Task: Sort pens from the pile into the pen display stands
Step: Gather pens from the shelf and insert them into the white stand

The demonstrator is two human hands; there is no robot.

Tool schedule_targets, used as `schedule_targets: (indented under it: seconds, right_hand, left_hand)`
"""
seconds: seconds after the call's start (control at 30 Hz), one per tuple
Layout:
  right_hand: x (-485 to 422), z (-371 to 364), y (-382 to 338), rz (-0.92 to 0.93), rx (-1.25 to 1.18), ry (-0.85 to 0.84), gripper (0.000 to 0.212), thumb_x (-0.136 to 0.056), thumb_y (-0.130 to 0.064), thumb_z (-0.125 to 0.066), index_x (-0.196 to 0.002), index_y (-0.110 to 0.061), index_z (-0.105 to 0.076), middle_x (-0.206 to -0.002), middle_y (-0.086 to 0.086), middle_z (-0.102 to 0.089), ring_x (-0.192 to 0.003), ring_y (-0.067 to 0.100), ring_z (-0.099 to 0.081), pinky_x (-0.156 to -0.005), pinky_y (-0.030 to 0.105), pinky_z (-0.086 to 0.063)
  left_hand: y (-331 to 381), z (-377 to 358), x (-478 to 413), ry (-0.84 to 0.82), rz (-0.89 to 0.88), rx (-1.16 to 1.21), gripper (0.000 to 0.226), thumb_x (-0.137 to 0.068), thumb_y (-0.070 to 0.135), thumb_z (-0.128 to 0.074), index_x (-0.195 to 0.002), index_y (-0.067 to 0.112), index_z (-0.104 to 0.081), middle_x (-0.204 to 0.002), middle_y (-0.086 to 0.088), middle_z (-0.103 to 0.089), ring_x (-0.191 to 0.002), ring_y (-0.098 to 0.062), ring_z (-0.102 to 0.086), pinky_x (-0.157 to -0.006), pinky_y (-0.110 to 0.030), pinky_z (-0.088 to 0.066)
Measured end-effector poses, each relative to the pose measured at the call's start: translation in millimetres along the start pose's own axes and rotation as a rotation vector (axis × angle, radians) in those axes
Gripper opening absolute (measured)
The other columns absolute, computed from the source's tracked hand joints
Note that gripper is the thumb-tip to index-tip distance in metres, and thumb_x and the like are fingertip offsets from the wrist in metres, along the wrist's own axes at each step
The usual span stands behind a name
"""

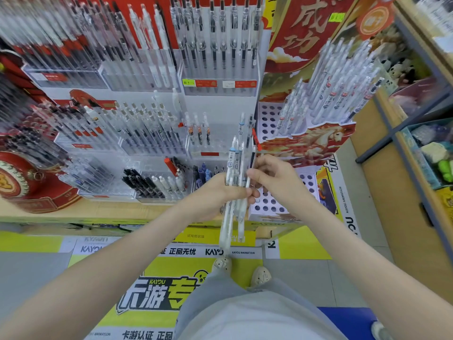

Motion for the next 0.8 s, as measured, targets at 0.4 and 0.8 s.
schedule_targets:
  seconds: [0.4,0.8]
  right_hand:
    - [12.8,29.4,15.5,-0.001,-0.421,0.243,0.014,-0.095,0.0,-0.047,-0.089,-0.008,-0.057,-0.078,0.008,-0.064,-0.072,0.021,-0.064,-0.071,0.03,-0.055]
    - [21.2,22.4,62.0,0.089,0.239,0.0,0.01,-0.094,-0.004,-0.051,-0.096,-0.012,-0.056,-0.082,-0.006,-0.06,-0.074,-0.003,-0.057,-0.067,0.011,-0.044]
  left_hand:
    - [-0.1,19.3,2.6,0.166,-0.006,-0.063,0.018,-0.095,-0.008,-0.047,-0.097,0.004,-0.06,-0.086,-0.008,-0.071,-0.076,-0.018,-0.069,-0.079,-0.03,-0.057]
    - [-12.0,20.2,-6.2,0.311,-0.039,-0.181,0.011,-0.096,-0.002,-0.048,-0.098,0.005,-0.056,-0.105,-0.014,-0.066,-0.09,-0.016,-0.068,-0.078,-0.024,-0.056]
Point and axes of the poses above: each hand's wrist, its own x-axis away from the middle knuckle, its own z-axis out of the back of the hand, y = z × x, the point moved 1 cm from there along -x, towards the middle knuckle
